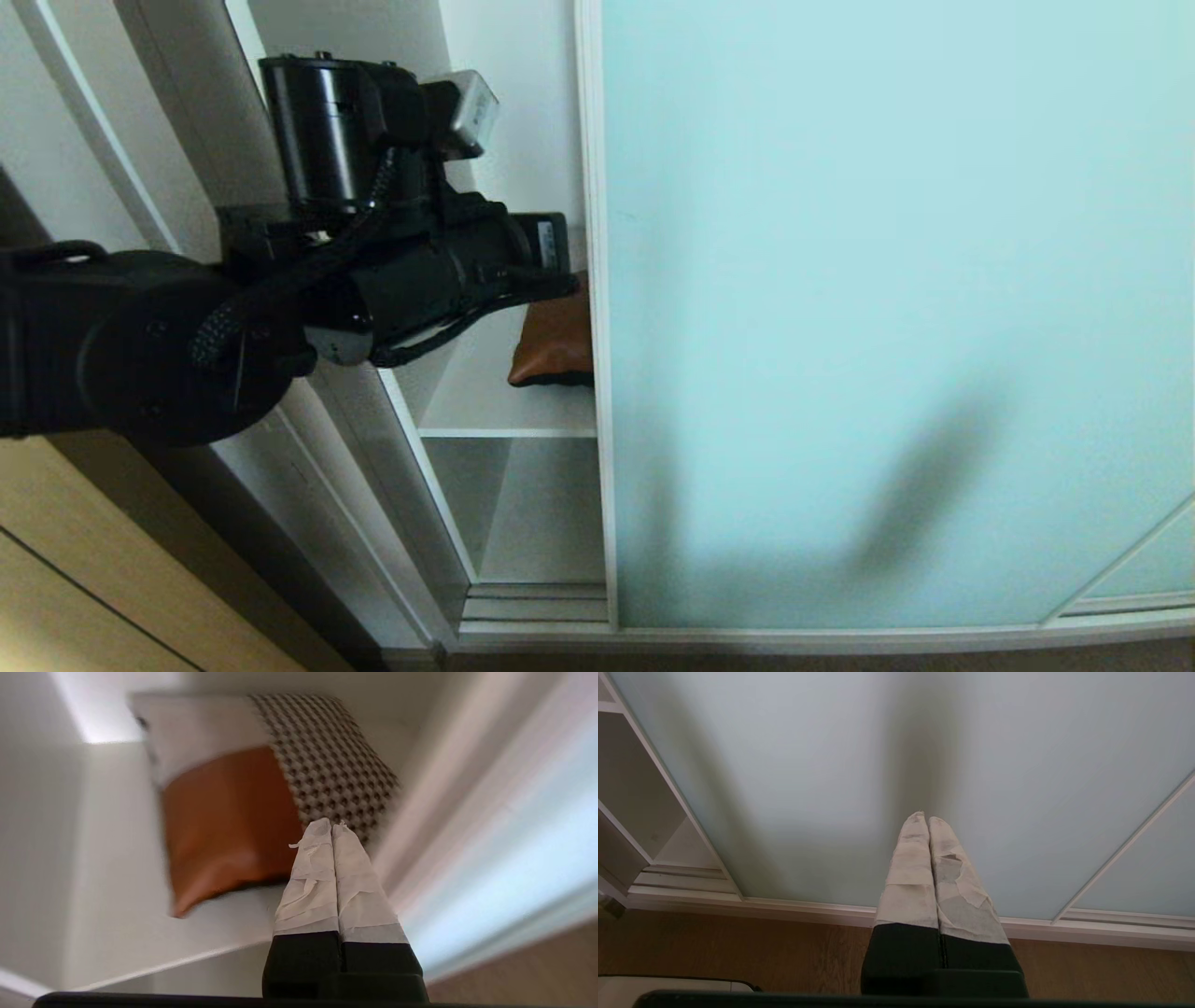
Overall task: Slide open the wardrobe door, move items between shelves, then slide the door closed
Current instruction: Open the door
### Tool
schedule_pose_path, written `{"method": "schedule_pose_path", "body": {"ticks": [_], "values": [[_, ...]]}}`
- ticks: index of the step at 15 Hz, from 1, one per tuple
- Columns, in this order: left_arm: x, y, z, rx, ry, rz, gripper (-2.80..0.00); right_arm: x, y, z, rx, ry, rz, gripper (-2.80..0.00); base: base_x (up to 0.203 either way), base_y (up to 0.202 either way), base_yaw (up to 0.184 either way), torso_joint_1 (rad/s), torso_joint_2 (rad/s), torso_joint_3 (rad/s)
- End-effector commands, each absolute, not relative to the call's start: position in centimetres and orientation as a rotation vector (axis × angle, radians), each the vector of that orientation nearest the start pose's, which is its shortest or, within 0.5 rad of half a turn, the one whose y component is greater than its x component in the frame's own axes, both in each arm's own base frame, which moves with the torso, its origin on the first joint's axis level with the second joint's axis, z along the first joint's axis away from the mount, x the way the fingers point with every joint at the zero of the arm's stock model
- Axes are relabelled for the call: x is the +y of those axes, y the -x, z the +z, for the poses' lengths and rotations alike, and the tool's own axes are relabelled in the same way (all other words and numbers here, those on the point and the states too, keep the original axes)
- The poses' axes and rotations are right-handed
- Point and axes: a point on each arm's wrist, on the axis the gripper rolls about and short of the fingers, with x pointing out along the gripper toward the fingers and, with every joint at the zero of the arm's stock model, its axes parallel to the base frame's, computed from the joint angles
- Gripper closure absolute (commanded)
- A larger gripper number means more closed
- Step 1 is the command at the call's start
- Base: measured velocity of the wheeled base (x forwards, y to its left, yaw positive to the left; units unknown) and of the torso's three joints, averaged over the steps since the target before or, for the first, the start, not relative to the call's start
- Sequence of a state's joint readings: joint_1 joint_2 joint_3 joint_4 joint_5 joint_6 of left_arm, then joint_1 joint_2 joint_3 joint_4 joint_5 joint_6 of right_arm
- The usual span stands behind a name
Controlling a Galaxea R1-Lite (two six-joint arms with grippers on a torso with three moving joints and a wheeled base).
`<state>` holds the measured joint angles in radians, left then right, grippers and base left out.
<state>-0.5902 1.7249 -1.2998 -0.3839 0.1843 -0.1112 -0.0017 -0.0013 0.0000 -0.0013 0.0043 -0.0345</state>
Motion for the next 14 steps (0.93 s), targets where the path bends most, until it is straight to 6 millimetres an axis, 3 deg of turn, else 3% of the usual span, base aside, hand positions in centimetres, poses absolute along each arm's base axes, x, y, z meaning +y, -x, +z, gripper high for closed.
{"method": "schedule_pose_path", "body": {"ticks": [1, 9, 14], "values": [[-20.0, -28.8, 27.7, 0.079, 0.084, -0.404, 0.0, 0.0, 2.3, 7.6, -0.003, 0.035, 0.003, 0.0, 0.0, 0.0, 0.0, 0.0, 0.0, 0.0], [-23.4, -30.9, 25.9, 0.024, 0.081, -0.418, 0.0, 0.0, 2.3, 7.6, -0.003, 0.035, 0.003, 0.0, 0.0, 0.0, 0.0, 0.0, 0.0, 0.0], [-25.5, -29.5, 25.6, 0.031, 0.075, -0.482, 0.0, 0.0, 2.3, 7.6, -0.003, 0.035, 0.004, 0.0, 0.0, 0.0, 0.0, 0.0, 0.0, 0.0]]}}
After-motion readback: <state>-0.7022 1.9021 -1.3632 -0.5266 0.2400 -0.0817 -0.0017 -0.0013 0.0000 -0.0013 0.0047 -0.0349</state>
